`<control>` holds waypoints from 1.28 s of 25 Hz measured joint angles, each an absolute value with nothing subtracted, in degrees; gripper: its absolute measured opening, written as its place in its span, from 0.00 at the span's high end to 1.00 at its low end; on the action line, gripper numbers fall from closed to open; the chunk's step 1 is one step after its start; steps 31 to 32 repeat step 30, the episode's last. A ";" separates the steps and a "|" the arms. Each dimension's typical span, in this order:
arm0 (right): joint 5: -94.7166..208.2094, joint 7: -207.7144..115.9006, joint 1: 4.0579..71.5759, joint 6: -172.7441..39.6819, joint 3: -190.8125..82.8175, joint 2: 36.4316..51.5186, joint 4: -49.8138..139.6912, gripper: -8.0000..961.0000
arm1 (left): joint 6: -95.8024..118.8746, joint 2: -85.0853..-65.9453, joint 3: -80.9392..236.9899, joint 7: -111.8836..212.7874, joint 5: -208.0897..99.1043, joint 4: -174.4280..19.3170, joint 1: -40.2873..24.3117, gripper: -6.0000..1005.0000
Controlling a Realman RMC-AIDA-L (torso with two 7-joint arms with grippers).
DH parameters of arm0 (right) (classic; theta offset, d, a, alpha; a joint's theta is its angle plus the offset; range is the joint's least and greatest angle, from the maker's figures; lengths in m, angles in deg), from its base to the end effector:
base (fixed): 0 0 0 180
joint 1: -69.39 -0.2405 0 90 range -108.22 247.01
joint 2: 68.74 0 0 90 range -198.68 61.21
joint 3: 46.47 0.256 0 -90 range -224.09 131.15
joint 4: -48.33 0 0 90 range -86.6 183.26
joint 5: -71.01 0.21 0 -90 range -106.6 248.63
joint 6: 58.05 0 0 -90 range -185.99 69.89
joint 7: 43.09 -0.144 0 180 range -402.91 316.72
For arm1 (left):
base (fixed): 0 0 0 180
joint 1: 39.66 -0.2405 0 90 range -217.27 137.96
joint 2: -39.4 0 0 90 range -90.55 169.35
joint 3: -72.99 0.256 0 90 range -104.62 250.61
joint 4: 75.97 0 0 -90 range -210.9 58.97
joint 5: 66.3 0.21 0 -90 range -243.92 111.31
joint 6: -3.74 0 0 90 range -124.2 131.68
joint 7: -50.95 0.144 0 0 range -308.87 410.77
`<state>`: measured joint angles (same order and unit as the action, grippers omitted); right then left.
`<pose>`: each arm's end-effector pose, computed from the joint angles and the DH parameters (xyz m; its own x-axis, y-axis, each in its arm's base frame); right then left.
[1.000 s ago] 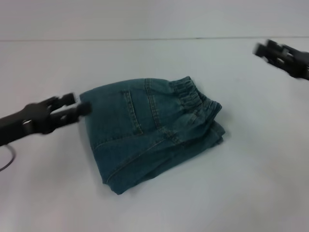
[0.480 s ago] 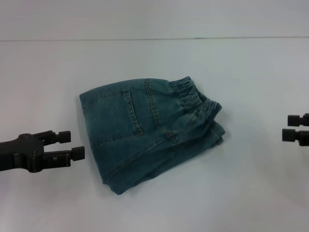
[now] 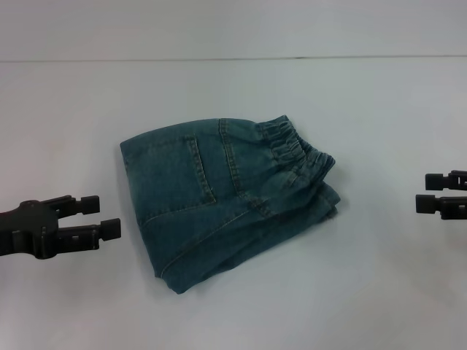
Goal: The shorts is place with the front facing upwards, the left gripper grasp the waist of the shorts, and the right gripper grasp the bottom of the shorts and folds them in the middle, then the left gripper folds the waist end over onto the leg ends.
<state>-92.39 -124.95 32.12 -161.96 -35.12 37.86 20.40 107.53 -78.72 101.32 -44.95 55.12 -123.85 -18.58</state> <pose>0.3269 0.3069 0.0787 0.6474 -0.6111 -0.4553 -0.6999 -0.7132 -0.0379 -0.3071 0.2724 0.0521 0.6012 0.6000 0.5278 0.7084 -0.7057 -0.0047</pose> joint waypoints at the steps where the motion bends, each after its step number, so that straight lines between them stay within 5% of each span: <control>1: -92.09 -125.05 32.16 -161.95 -35.55 37.92 20.39 0.09 | 107.55 -78.72 101.22 -44.98 55.13 -123.85 -18.58 0.09; 32: -90.32 -126.10 31.84 -159.76 -38.82 38.75 20.29 0.10 | 106.70 -78.64 100.32 -46.15 57.89 -124.75 -18.62 0.09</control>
